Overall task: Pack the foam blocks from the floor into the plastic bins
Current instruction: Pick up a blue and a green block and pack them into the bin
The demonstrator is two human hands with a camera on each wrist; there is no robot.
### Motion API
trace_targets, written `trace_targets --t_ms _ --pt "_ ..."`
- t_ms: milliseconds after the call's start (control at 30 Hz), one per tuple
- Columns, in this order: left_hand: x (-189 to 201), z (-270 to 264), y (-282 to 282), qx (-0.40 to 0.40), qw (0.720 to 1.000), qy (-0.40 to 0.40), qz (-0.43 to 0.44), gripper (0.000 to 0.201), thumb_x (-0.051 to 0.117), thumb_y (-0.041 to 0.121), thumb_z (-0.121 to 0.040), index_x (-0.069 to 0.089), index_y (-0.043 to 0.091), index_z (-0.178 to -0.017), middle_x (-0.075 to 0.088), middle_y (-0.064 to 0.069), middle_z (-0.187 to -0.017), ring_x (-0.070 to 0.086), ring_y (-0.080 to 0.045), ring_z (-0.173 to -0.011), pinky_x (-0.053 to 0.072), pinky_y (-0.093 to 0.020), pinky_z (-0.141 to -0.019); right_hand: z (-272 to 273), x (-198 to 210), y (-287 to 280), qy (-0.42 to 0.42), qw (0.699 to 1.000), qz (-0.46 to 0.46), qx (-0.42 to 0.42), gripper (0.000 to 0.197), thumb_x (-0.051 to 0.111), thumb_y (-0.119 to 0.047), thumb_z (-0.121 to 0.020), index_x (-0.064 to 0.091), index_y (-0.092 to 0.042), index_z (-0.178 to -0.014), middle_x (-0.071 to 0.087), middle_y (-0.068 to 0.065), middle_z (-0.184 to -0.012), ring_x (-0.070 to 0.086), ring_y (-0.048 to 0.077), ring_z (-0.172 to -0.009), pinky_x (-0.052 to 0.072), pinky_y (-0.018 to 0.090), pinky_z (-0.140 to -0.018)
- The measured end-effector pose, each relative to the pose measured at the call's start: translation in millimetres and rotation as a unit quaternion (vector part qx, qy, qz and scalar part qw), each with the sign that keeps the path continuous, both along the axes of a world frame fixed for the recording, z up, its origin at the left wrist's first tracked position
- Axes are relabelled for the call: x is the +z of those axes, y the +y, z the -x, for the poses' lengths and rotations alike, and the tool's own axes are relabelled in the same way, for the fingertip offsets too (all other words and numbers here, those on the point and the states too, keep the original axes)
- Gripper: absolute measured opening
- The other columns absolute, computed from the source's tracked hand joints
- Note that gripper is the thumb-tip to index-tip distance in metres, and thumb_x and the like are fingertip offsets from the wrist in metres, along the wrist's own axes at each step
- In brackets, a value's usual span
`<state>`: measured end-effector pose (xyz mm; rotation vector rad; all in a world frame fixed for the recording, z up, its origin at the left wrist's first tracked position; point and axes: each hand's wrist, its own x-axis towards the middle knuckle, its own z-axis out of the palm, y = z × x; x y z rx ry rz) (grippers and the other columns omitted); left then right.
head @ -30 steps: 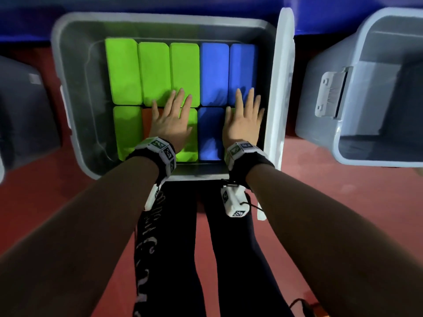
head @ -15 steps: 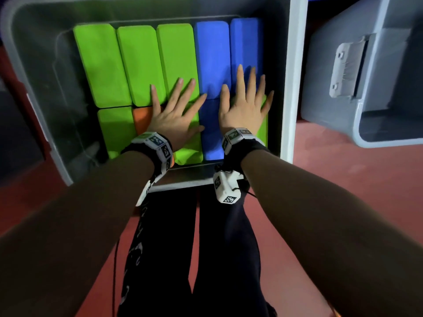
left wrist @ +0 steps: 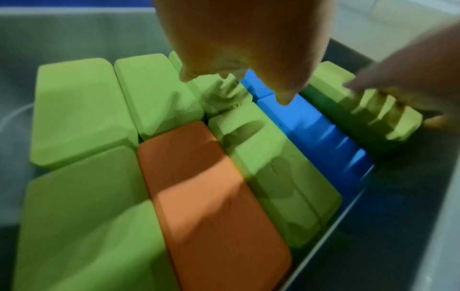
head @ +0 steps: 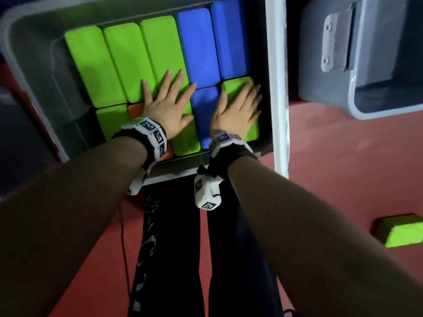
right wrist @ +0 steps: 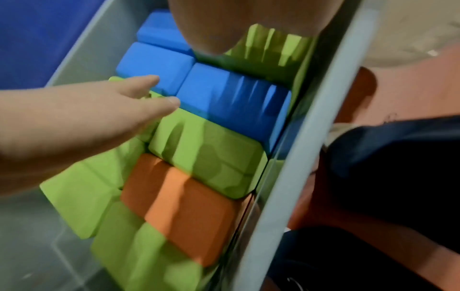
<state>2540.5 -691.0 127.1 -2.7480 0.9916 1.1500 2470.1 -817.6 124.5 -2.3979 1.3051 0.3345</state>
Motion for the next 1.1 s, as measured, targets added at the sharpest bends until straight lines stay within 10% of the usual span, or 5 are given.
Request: trace_targets --t_ms 433,600,833,967,1100 --pt "33 -16 -81 -0.338 0.940 -0.044 0.018 0.073 0.041 0.009 -0.093 0.003 0.029 -0.152 -0.009 0.011 -0.160 -0.013 -0.021 -0.147 -0.004 -0.067 -0.111 27 25 30 0.119 0.952 -0.199 -0.202 0.097 0.062 -0.019 -0.079 -0.002 -0.006 -0.150 -0.010 0.017 -0.157 -0.004 0.030 -0.146 0.009 0.037 -0.117" --pt "41 -32 -95 -0.450 0.890 -0.061 -0.031 0.069 0.032 0.011 -0.096 -0.007 0.022 -0.152 -0.015 0.002 -0.160 -0.012 -0.022 -0.147 -0.006 -0.063 -0.111 26 14 34 0.076 0.974 -0.034 -0.212 0.109 0.073 -0.024 -0.041 0.038 0.004 -0.140 0.031 0.031 -0.146 0.037 0.041 -0.134 0.038 0.035 -0.104" --pt "11 -8 -102 -0.473 0.876 -0.089 -0.027 0.067 0.004 0.015 -0.086 -0.007 0.011 -0.151 -0.002 -0.006 -0.161 -0.002 -0.028 -0.148 0.004 -0.056 -0.117 22 -23 19 0.001 0.976 -0.039 -0.215 0.062 0.014 -0.008 -0.100 0.075 0.000 -0.090 0.071 0.021 -0.096 0.070 0.037 -0.088 0.048 0.035 -0.082" --pt "7 -9 -88 -0.471 0.877 -0.086 -0.030 0.070 0.018 0.015 -0.088 -0.013 0.011 -0.150 -0.014 -0.007 -0.160 -0.009 -0.028 -0.147 0.004 -0.056 -0.117 18 -35 41 0.040 0.951 0.080 -0.296 0.051 0.073 -0.003 -0.066 0.062 0.002 -0.116 0.061 0.024 -0.121 0.057 0.040 -0.114 0.032 0.031 -0.098" --pt "15 -4 -88 -0.465 0.877 -0.094 -0.078 0.077 0.036 0.022 -0.094 -0.016 0.012 -0.150 -0.021 -0.006 -0.158 -0.014 -0.027 -0.147 0.002 -0.058 -0.116 4 -21 42 0.051 0.949 -0.004 -0.312 0.043 0.063 -0.013 -0.072 0.067 -0.001 -0.113 0.063 0.018 -0.122 0.060 0.033 -0.113 0.048 0.037 -0.092"
